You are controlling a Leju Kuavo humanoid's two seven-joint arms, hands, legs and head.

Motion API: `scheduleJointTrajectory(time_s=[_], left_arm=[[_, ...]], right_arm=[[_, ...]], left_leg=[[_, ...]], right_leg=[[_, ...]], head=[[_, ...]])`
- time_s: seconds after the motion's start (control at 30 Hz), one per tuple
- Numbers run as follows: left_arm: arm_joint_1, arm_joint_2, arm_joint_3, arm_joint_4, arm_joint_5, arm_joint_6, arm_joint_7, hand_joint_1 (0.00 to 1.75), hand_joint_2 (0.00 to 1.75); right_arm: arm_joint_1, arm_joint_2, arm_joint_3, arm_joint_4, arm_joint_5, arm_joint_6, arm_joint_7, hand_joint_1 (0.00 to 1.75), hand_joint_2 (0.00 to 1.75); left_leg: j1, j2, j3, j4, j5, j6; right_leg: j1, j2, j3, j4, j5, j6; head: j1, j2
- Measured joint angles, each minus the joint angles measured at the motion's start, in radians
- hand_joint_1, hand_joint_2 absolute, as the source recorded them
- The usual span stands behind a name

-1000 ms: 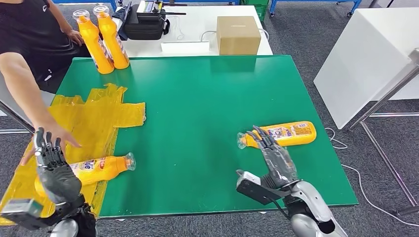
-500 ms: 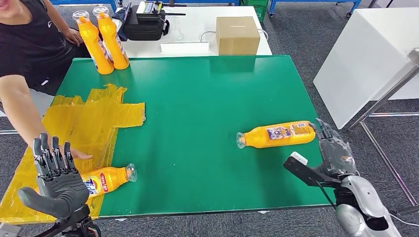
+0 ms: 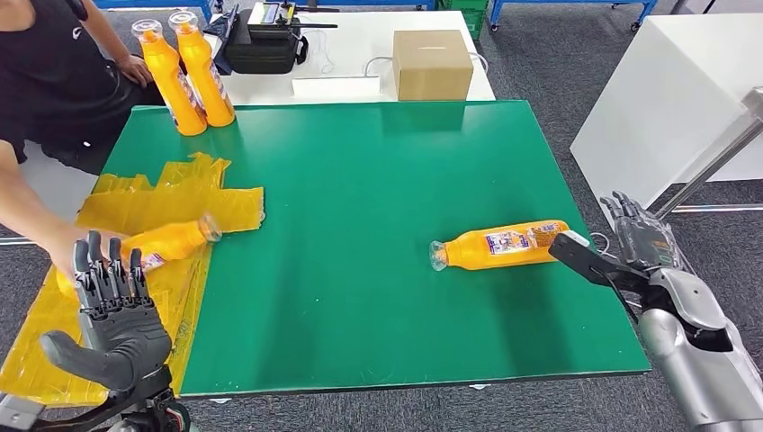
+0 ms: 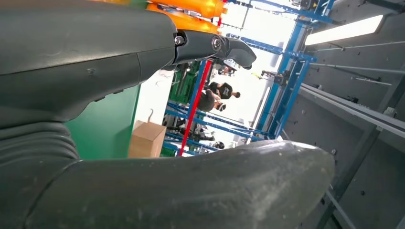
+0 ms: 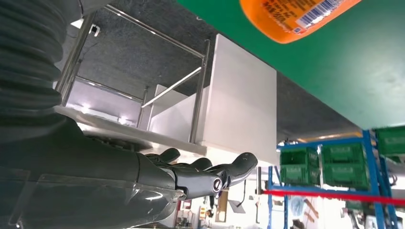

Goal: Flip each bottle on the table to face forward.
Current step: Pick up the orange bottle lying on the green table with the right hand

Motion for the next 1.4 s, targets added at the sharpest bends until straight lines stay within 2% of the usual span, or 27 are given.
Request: scheduleJointTrajectory(time_s=[0.27, 0.7, 0.83, 1.07, 1.23, 1.4], left_arm=[[-0.014, 0.006, -0.003, 0.003, 0.012, 0.000, 0.003, 0.00, 0.00], [-0.025, 0.011, -0.003, 0.009, 0.023, 0.003, 0.005, 0.00, 0.00], [-0.039, 0.018, -0.004, 0.022, 0.045, 0.015, 0.006, 0.00, 0.00], [-0.053, 0.025, -0.005, 0.034, 0.061, 0.018, 0.006, 0.00, 0.00], [-0.066, 0.027, -0.005, 0.038, 0.076, 0.018, 0.007, 0.00, 0.00], [-0.073, 0.030, -0.007, 0.039, 0.078, 0.018, 0.009, 0.00, 0.00]], right_arm=[[-0.125, 0.019, 0.105, 0.153, -0.003, 0.026, -0.010, 0.00, 1.75], [-0.203, 0.039, 0.190, 0.254, -0.023, 0.045, -0.047, 0.00, 1.75], [-0.296, 0.051, 0.319, 0.363, -0.038, 0.095, -0.086, 0.00, 1.75], [-0.398, 0.075, 0.454, 0.483, -0.030, 0.132, -0.106, 0.00, 1.75], [-0.443, 0.104, 0.526, 0.554, -0.020, 0.154, -0.110, 0.00, 1.75], [-0.458, 0.124, 0.559, 0.584, -0.017, 0.154, -0.110, 0.00, 1.75]], left_leg=[[0.000, -0.001, -0.001, 0.000, 0.000, 0.000], [0.000, 0.000, -0.001, 0.000, 0.000, 0.000], [0.000, -0.001, -0.001, 0.000, 0.001, 0.001], [0.000, -0.001, -0.001, 0.000, 0.001, 0.001], [0.000, -0.001, -0.001, 0.000, 0.001, 0.001], [0.000, -0.001, -0.001, 0.000, 0.001, 0.001]], right_leg=[[0.000, 0.000, 0.000, 0.000, 0.000, 0.000], [0.000, 0.000, 0.000, 0.000, 0.000, 0.000], [0.000, 0.000, 0.000, 0.001, 0.000, 0.000], [0.000, 0.000, 0.000, 0.001, 0.000, 0.000], [0.000, 0.000, 0.000, 0.001, 0.000, 0.000], [0.000, 0.000, 0.000, 0.001, 0.000, 0.000]], head=[[0.000, 0.000], [0.000, 0.000], [0.000, 0.000], [0.000, 0.000], [0.000, 0.000], [0.000, 0.000]])
